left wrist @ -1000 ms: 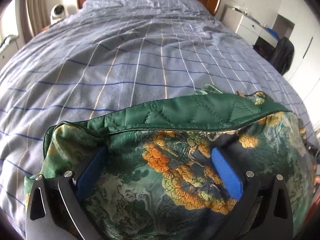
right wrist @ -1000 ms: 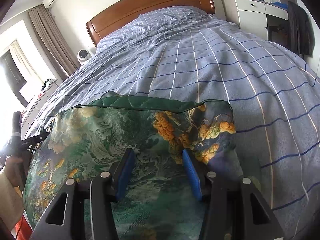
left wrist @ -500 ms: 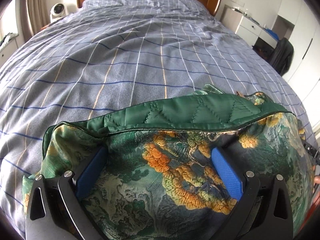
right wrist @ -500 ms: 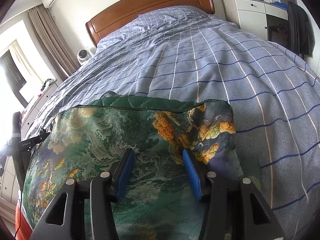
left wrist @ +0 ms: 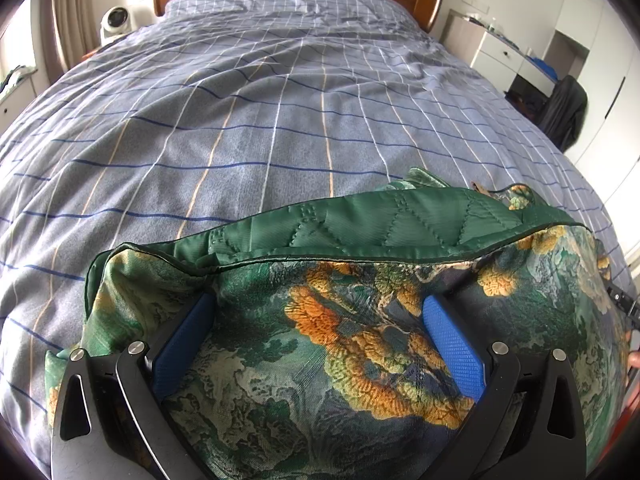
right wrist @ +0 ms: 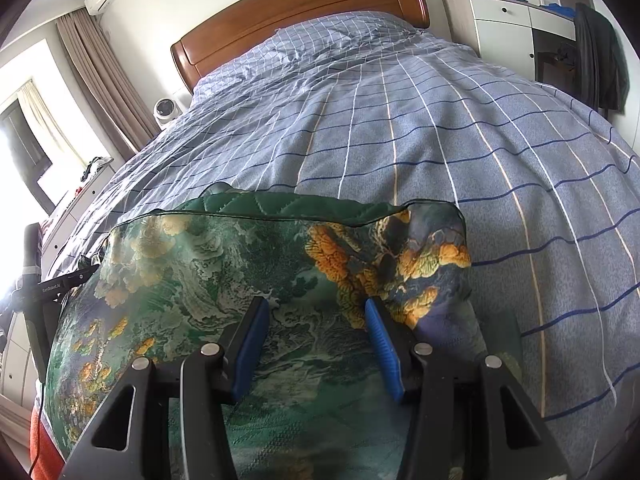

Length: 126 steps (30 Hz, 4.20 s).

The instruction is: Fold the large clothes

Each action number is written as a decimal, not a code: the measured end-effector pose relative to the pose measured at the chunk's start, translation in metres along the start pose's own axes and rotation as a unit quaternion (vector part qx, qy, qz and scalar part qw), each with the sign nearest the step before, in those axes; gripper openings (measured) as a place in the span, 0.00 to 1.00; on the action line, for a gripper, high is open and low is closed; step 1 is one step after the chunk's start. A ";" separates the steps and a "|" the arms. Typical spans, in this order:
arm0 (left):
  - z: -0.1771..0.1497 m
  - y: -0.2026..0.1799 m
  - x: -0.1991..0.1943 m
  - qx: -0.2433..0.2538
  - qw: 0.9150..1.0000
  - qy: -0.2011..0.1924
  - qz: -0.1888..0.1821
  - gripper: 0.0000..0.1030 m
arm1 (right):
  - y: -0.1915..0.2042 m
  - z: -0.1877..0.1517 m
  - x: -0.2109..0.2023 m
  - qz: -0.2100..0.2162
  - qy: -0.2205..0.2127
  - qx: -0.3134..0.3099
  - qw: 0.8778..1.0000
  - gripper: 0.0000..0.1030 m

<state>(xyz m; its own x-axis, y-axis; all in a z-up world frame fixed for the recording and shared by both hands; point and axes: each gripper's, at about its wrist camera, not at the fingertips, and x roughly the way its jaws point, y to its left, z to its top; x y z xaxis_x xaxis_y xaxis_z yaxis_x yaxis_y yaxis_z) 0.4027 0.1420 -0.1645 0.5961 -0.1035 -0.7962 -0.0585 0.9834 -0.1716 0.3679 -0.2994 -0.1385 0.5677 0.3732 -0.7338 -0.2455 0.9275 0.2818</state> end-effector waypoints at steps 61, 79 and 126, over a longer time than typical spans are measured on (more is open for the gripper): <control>0.000 -0.001 0.000 0.000 1.000 0.000 0.000 1.00 | 0.000 -0.001 -0.001 -0.002 0.002 0.001 1.000 0.49; 0.000 0.000 0.000 0.000 1.000 0.000 0.000 1.00 | 0.000 -0.001 -0.002 -0.003 0.004 0.001 1.000 0.49; -0.001 -0.002 0.003 -0.005 1.000 -0.004 0.008 1.00 | -0.003 0.008 -0.019 -0.016 0.016 0.001 1.000 0.50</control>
<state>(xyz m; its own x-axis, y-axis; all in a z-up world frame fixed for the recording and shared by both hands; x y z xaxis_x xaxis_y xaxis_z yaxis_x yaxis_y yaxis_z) 0.4039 0.1396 -0.1665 0.6009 -0.0875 -0.7945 -0.0762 0.9832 -0.1659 0.3644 -0.3088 -0.1201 0.5503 0.3426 -0.7614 -0.2261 0.9390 0.2591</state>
